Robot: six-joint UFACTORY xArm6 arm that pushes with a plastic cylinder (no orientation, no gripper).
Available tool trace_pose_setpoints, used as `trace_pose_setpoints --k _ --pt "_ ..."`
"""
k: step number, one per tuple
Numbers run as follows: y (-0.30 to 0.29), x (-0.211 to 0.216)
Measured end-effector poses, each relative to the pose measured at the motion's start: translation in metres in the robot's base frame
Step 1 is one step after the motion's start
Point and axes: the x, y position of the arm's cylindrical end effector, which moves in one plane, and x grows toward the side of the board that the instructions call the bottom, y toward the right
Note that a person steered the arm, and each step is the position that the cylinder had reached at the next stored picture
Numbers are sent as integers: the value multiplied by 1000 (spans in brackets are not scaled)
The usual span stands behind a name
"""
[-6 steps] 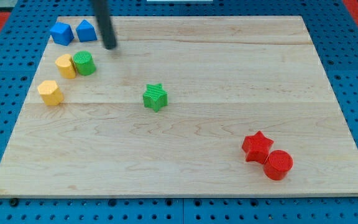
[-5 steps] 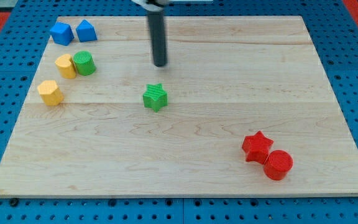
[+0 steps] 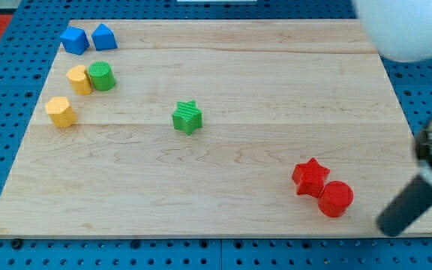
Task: Move the red circle along with red star to the center
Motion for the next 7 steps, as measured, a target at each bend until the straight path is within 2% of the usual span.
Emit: trace_pose_setpoints --k 1,2,3,4,6,7 --pt "-69 -12" --pt "-86 -39" --pt "-75 -27" --pt "-99 4" --pt "0 2" --pt "8 -30"
